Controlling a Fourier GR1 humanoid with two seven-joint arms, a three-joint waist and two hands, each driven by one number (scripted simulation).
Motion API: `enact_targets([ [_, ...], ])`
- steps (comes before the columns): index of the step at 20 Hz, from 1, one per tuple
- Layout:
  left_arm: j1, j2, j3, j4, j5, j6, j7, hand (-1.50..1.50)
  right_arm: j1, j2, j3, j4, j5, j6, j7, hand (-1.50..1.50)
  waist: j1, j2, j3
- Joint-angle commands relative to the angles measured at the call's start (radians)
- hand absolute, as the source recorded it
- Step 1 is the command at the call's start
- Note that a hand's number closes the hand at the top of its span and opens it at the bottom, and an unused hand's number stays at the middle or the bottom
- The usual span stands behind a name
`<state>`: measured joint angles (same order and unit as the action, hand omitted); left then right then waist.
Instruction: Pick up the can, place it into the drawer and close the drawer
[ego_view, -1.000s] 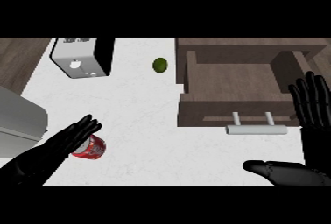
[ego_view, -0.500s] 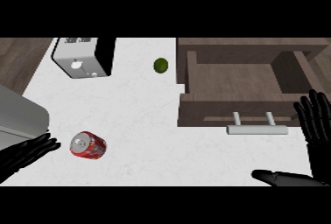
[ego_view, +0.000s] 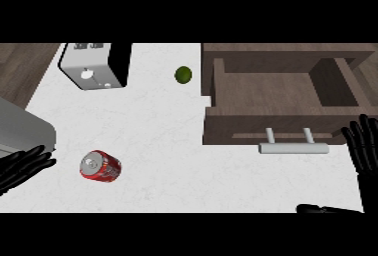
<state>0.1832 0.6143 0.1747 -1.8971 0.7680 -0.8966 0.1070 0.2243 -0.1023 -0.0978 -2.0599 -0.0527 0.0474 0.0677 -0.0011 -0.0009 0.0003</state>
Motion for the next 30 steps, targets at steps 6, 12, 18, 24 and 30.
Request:
enact_targets([
  [6, -0.103, -0.131, 0.011, 0.147, -0.154, -0.061, 0.011, -1.50, 0.033, -0.036, -0.089, 0.014, -0.046, 0.071, -0.022, -1.50, -0.003, 0.001, 0.000],
  [12, -0.153, -0.225, -0.011, 0.180, -0.261, -0.063, 0.015, -1.50, 0.045, 0.009, -0.063, -0.016, -0.011, 0.070, -0.019, -1.50, -0.002, 0.000, 0.000],
  [18, -0.212, -0.242, 0.054, 0.334, -0.392, -0.149, -0.103, -1.50, 0.033, -0.005, -0.115, 0.071, -0.036, 0.120, -0.096, -1.50, -0.003, 0.001, 0.000],
  [24, -0.215, -0.287, 0.092, 0.459, -0.659, -0.180, -0.326, -1.50, 0.059, 0.037, -0.074, -0.021, 0.004, 0.090, -0.022, -1.50, -0.004, 0.001, -0.001],
  [30, -0.273, -0.278, 0.056, 0.592, -0.789, -0.126, -0.461, -1.50, -0.020, 0.028, -0.094, 0.063, -0.005, 0.103, -0.050, -1.50, -0.004, 0.002, -0.001],
])
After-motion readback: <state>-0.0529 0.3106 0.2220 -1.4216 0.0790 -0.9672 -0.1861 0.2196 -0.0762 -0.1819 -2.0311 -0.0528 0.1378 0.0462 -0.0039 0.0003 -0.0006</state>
